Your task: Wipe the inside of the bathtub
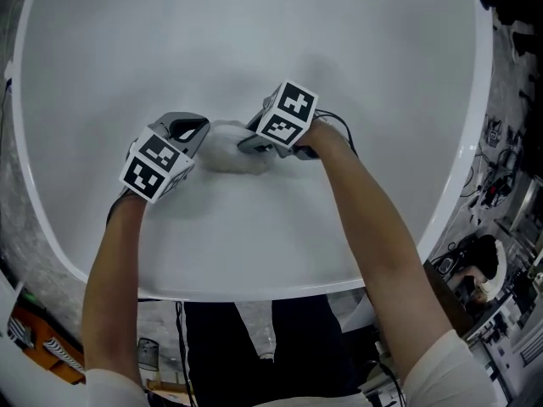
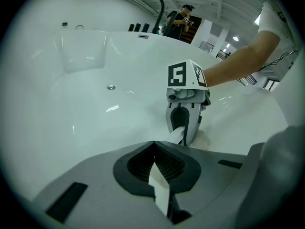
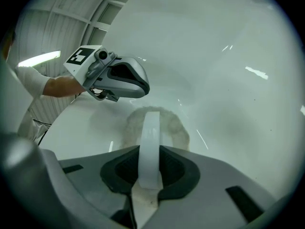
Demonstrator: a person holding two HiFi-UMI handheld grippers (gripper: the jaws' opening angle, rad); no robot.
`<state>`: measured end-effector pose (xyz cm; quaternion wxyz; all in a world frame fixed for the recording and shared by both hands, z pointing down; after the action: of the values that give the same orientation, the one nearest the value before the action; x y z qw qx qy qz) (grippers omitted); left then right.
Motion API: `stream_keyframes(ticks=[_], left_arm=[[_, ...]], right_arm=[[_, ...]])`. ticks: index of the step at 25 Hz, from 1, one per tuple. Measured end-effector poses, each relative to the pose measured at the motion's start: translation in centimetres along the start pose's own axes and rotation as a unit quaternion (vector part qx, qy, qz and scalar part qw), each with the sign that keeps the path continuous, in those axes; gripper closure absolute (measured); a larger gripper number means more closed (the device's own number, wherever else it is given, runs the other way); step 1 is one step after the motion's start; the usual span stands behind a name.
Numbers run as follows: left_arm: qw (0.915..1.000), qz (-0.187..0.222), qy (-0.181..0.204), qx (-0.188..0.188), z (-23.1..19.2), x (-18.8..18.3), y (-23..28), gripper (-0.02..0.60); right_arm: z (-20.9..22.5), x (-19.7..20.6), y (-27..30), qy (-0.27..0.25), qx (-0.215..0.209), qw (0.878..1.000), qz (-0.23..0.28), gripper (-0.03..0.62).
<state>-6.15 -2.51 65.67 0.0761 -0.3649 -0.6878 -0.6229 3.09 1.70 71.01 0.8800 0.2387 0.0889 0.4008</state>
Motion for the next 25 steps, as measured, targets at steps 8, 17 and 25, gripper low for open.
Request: stream_keyframes(ticks=[8, 17, 25], left_arm=[[1.0, 0.003, -0.002, -0.002, -0.5, 0.1, 1.8, 0.574], [0.9999, -0.01, 0.003, 0.012, -0.2, 0.4, 4.4, 0.574], [0.9998, -0.006, 0.005, 0.02, 0.1, 0.2, 5.2, 0.574]], right_arm=[[3.5, -0.9, 0.7, 0.001, 0.034, 0.999, 0.001, 0.5], [7.0, -0.3, 0.5, 0.003, 0.058, 0.998, 0.001, 0.502], [8.9, 1.2, -0.6, 0.004, 0.09, 0.996, -0.026, 0.5]])
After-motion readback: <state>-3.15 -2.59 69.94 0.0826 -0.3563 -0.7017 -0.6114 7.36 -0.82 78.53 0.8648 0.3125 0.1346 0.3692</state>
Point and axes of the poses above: the fingertips, and each gripper's own axes: y forward along the fingers, z to its right, x out of its underside, the point moved 4 cm from there along -y, backward along the fingers, and after that the axes turned 13 degrees about y, right-handed, at the moved point
